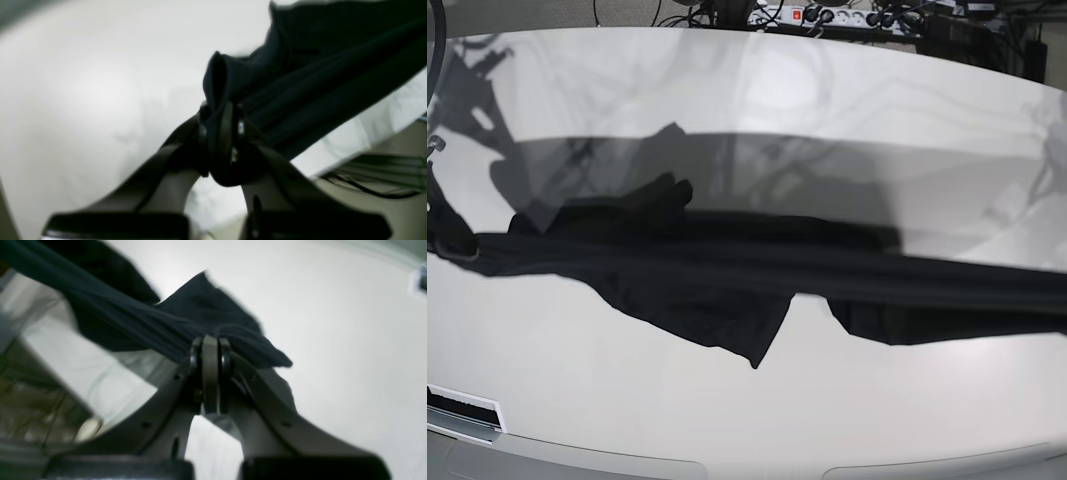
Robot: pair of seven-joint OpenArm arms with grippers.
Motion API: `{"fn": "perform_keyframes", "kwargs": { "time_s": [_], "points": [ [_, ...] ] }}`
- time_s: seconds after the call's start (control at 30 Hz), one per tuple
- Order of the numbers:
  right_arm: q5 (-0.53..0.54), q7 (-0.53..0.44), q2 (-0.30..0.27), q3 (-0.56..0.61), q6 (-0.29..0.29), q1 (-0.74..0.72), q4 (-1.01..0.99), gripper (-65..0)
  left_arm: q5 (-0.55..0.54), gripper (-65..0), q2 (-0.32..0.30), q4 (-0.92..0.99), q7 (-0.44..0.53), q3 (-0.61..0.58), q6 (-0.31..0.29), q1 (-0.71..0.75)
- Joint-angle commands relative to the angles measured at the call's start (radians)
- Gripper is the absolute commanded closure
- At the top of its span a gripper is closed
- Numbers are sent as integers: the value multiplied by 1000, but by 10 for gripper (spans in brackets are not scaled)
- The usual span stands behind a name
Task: Layout the t-shirt on the table in an organized manner, then fold the t-shirt properly
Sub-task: 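Lift the t-shirt high with both grippers and swing it over the table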
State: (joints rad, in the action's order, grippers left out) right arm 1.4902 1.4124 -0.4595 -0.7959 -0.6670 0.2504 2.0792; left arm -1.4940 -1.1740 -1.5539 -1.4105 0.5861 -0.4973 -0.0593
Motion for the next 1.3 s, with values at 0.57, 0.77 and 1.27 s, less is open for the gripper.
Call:
{"fn": "perform_keyframes", "kwargs": {
  "time_s": [0.57,0.77,1.27],
  "points": [
    [-48,-16,-23,222,-28,132,9,0,303,0,172,-3,230,18,-201,147],
    [-311,-254,-23,235,40,120,9,0,361,0,256,-3,470,9,-201,90],
    [-415,-351,-275,233,139,-381,10,0,348,0,37,14,312,-444,-158,-830]
  ]
}}
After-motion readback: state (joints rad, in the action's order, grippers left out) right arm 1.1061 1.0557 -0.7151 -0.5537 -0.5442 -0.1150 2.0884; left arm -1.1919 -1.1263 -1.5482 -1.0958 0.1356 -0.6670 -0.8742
